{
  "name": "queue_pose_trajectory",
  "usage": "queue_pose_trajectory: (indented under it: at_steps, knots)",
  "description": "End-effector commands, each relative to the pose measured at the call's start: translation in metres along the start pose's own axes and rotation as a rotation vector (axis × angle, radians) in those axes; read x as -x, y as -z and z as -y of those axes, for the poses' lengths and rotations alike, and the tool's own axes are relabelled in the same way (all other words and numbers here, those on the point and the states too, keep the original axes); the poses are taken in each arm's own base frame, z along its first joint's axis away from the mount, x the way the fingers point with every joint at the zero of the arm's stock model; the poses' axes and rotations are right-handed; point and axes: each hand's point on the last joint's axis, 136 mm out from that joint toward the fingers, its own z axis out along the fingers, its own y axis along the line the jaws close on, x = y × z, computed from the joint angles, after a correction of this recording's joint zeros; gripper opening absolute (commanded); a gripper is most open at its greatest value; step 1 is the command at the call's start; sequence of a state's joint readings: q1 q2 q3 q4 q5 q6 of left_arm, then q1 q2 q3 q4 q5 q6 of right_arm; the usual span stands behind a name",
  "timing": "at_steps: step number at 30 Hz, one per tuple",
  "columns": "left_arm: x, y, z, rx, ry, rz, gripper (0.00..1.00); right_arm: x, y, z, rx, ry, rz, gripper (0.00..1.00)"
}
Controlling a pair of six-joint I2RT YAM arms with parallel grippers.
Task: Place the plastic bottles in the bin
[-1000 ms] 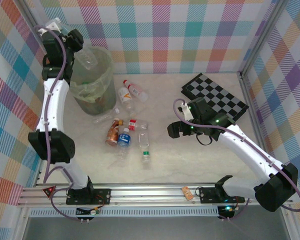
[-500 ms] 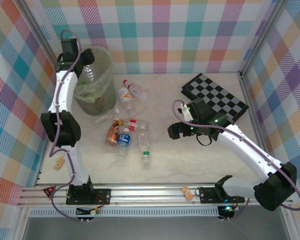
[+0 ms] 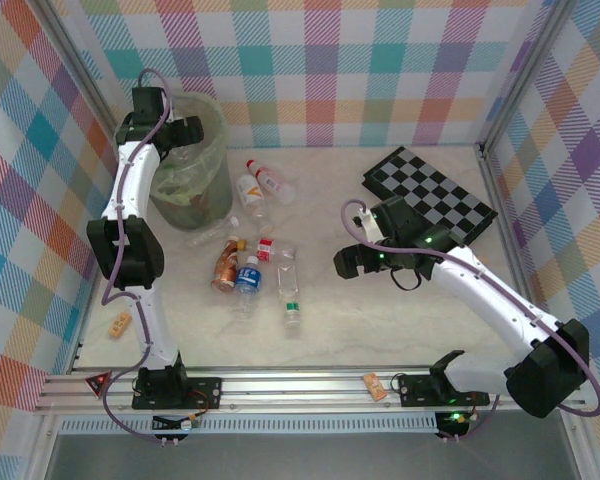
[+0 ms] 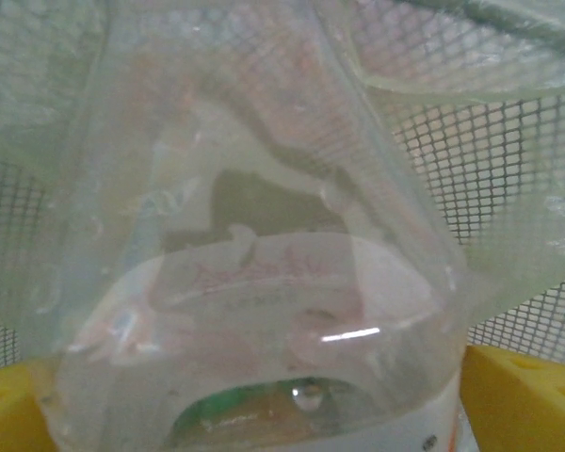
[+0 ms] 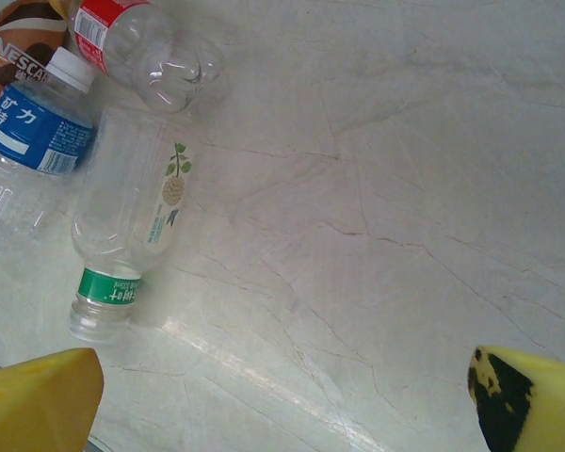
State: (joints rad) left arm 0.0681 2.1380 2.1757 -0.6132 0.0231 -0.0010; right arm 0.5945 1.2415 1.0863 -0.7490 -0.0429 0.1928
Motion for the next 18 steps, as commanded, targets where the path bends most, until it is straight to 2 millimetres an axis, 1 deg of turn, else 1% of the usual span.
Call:
queue_pose_trajectory:
  at_steps: [1, 4, 7, 9, 11, 15, 17, 18]
  knots:
    - [0.033, 0.045, 0.005, -0.029, -0.019, 0.081, 0.98, 0.002, -0.004, -0.002, 0.022, 0.017, -0.004, 0.99]
    - [0.042, 0.059, 0.007, -0.035, -0.02, 0.108, 1.0, 0.002, -0.005, -0.002, 0.02, 0.01, 0.0, 0.99]
    - [0.046, 0.072, 0.006, -0.021, -0.019, 0.104, 1.0, 0.004, -0.003, 0.001, 0.009, -0.021, 0.018, 0.99]
    - [0.05, 0.087, 0.005, -0.01, -0.026, 0.121, 1.0, 0.006, 0.0, 0.003, 0.01, -0.053, 0.033, 0.99]
    - [0.059, 0.109, 0.002, 0.011, -0.04, 0.153, 1.0, 0.009, 0.003, 0.007, 0.006, -0.086, 0.042, 0.99]
    - [0.074, 0.169, -0.001, 0.047, -0.037, 0.227, 1.0, 0.012, 0.006, 0.017, -0.008, -0.136, 0.044, 0.99]
    - [0.076, 0.199, 0.001, 0.042, -0.011, 0.251, 1.0, 0.013, 0.006, 0.021, -0.011, -0.161, 0.048, 0.99]
    - [0.074, 0.213, 0.005, 0.033, -0.005, 0.261, 1.0, 0.014, 0.005, 0.024, -0.012, -0.176, 0.053, 0.99]
